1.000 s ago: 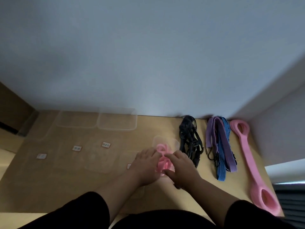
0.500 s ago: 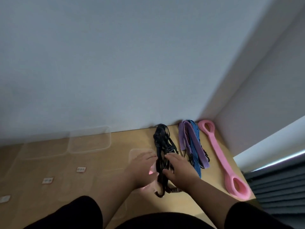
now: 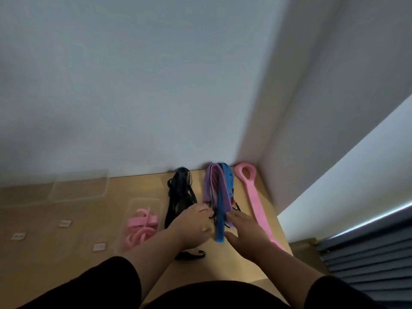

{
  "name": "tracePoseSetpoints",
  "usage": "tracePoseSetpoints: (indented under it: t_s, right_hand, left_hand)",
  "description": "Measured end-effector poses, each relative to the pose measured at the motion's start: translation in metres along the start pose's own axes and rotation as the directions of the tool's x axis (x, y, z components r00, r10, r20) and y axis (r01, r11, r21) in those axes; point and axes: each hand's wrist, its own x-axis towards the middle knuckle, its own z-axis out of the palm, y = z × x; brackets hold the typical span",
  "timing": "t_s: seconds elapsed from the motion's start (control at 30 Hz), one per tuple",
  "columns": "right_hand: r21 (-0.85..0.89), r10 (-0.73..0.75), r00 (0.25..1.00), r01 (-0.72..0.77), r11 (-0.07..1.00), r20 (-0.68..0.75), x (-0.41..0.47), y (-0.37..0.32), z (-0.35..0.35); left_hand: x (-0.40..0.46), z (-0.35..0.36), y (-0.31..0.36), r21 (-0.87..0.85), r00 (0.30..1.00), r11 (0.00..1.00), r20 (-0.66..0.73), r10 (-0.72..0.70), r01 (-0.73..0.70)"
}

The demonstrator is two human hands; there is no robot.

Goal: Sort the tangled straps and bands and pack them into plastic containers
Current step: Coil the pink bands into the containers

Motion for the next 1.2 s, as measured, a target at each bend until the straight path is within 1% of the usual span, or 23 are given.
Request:
tracePoseSetpoints:
  t_s: [0.13,0.2,0.27,0.33,0.37,0.5,0.6,0.67,0.77,0.87,0.93,1.03,1.1,1.17,1.2]
  right_hand:
    - [-0.028,0.012,0.998,-0.011,1.000,0.061,-0.017,0.047,-0.012]
    - [-0.025,0.023,0.996,-0.021,0.999,0.087,-0.026,0.071,-0.015]
    - [-0.020,0.034,0.995,-0.032,0.999,0.093,-0.034,0.093,-0.016]
    - [-0.025,0.049,0.993,-0.047,0.999,0.107,-0.043,0.112,-0.017]
    - [-0.035,0.050,0.992,-0.046,0.998,0.119,-0.047,0.121,-0.017]
    - [-0.109,0.004,0.981,0.017,0.994,0.194,-0.066,0.151,-0.011]
    - [-0.165,-0.034,0.968,0.077,0.983,0.249,-0.077,0.165,0.000]
    - [-0.166,-0.061,0.967,0.104,0.981,0.247,-0.079,0.169,0.005]
    - [-0.169,-0.112,0.971,0.149,0.974,0.209,-0.079,0.172,0.011]
    - [-0.165,-0.166,0.976,0.188,0.968,0.142,-0.079,0.172,0.014]
    - [-0.119,-0.180,0.983,0.184,0.976,0.045,-0.078,0.172,0.012]
    - [-0.001,-0.205,0.974,0.206,0.979,-0.100,-0.073,0.172,0.000]
    - [0.054,-0.247,0.954,0.259,0.964,-0.170,-0.068,0.170,-0.012]
    - [0.085,-0.301,0.926,0.327,0.941,-0.228,-0.065,0.165,-0.023]
    - [0.102,-0.328,0.911,0.362,0.927,-0.251,-0.064,0.161,-0.029]
  left_hand:
    - [0.021,0.021,0.045,-0.058,0.999,0.997,-0.008,-0.043,0.042]
    - [0.030,0.032,0.068,-0.042,1.000,0.999,0.002,-0.015,0.015]
    - [0.038,0.045,0.091,-0.017,0.999,1.000,0.049,0.024,-0.023]
    - [0.048,0.060,0.114,0.044,0.992,0.996,0.095,0.079,-0.084]
    - [0.052,0.069,0.124,0.069,0.990,0.994,0.115,0.082,-0.090]
    - [0.053,0.097,0.152,0.037,0.987,0.994,0.124,0.098,-0.104]
    - [0.051,0.113,0.158,0.137,0.981,0.980,0.148,0.123,-0.144]
    - [0.050,0.119,0.159,0.188,0.985,0.974,0.137,0.103,-0.128]
    - [0.048,0.123,0.162,0.174,0.994,0.981,0.077,0.078,-0.090]
    - [0.047,0.125,0.166,0.094,0.998,0.994,0.011,0.059,-0.060]
    - [0.047,0.120,0.168,0.020,1.000,1.000,-0.025,0.015,-0.014]
    - [0.049,0.109,0.165,-0.155,0.983,0.986,-0.156,-0.093,0.069]
    - [0.051,0.102,0.161,-0.157,0.967,0.986,-0.236,-0.096,0.059]
    - [0.051,0.093,0.157,-0.151,0.962,0.985,-0.249,-0.116,0.080]
    - [0.052,0.089,0.156,-0.131,0.961,0.989,-0.257,-0.104,0.072]
